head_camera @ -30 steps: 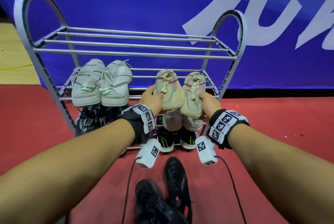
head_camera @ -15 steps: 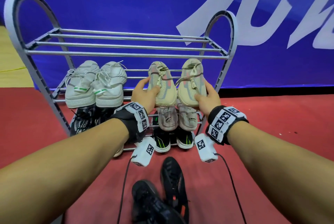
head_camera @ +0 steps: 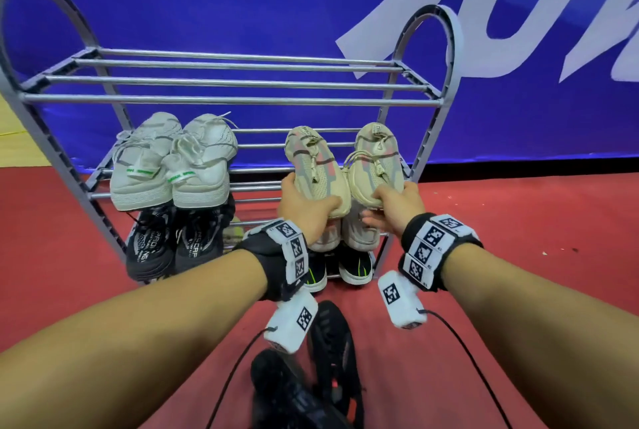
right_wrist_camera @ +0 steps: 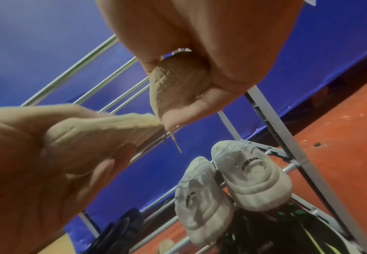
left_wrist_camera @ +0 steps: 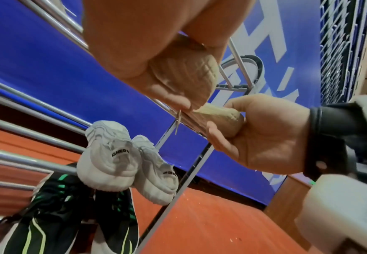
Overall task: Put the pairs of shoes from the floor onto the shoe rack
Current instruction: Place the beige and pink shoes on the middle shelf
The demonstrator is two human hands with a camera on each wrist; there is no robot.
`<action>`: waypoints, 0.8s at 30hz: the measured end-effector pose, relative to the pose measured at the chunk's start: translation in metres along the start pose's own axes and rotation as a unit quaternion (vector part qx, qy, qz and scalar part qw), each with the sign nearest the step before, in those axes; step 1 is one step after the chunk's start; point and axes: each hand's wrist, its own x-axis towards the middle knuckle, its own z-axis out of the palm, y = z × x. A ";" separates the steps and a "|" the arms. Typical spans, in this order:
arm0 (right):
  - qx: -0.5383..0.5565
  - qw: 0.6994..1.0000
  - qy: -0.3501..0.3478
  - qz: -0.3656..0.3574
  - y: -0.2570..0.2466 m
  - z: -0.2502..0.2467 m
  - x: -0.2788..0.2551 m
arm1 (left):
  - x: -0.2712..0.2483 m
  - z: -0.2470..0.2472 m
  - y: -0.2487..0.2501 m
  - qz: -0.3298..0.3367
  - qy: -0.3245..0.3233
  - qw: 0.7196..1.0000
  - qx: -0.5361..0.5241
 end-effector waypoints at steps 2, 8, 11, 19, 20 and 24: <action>0.020 0.999 0.000 -0.037 0.000 -0.003 0.004 | 0.002 0.001 0.001 0.011 0.005 1.000 -0.008; -0.016 0.995 0.025 -0.090 0.000 -0.008 0.013 | 0.018 -0.002 0.019 0.010 0.020 1.000 -0.011; 0.020 0.997 0.046 -0.053 -0.003 -0.005 0.016 | 0.019 0.000 0.020 -0.033 0.003 0.999 -0.039; 0.140 0.990 0.014 -0.002 -0.008 0.000 0.008 | 0.010 0.013 0.006 -0.059 -0.069 0.989 -0.117; 0.153 0.988 0.013 -0.010 -0.008 0.002 0.009 | 0.013 0.013 0.007 -0.049 -0.069 0.989 -0.118; 0.169 0.986 0.008 -0.007 -0.010 0.008 0.017 | 0.028 0.013 0.010 -0.033 -0.074 0.992 -0.101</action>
